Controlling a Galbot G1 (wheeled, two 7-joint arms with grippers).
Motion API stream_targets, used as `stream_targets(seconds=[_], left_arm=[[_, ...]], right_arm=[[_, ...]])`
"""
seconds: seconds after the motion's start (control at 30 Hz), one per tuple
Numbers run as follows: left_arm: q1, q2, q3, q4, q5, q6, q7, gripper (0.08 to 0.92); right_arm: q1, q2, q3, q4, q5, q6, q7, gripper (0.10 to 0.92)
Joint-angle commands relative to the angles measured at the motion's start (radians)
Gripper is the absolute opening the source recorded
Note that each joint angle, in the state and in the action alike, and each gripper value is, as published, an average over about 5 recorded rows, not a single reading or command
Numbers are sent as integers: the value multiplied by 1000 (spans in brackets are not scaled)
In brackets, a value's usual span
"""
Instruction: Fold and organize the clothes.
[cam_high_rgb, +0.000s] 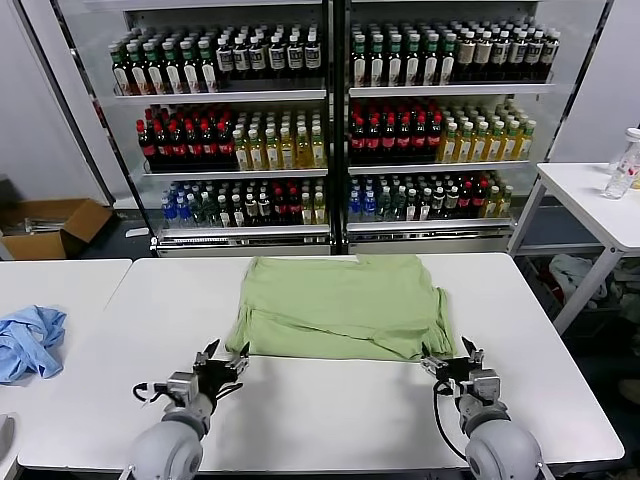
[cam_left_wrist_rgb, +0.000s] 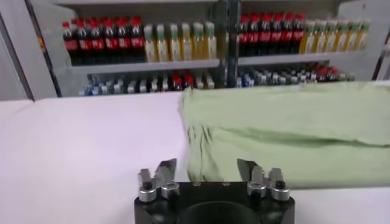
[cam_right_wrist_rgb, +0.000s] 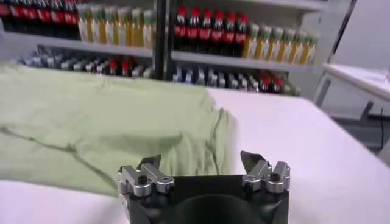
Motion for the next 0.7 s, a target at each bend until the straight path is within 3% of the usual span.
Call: stream_targets(seconds=[0.03, 0.27, 0.43, 0.57, 0.7], left_arm=[[-105, 8, 46, 117, -12, 46, -12, 488], [-115, 22, 54, 129, -27, 44, -6, 288], [-70, 40, 31, 61, -53, 30, 5, 145], [7, 55, 0, -30, -68, 20, 8, 98], [158, 72, -60, -180, -79, 19, 5, 95]], right_arm=[[48, 4, -18, -75, 23, -54, 4, 624], [59, 10, -33, -95, 38, -52, 0, 425], [13, -10, -19, -36, 50, -50, -8, 278], [-82, -46, 14, 67, 54, -50, -12, 173], [-259, -87, 87, 217, 48, -45, -19, 141]])
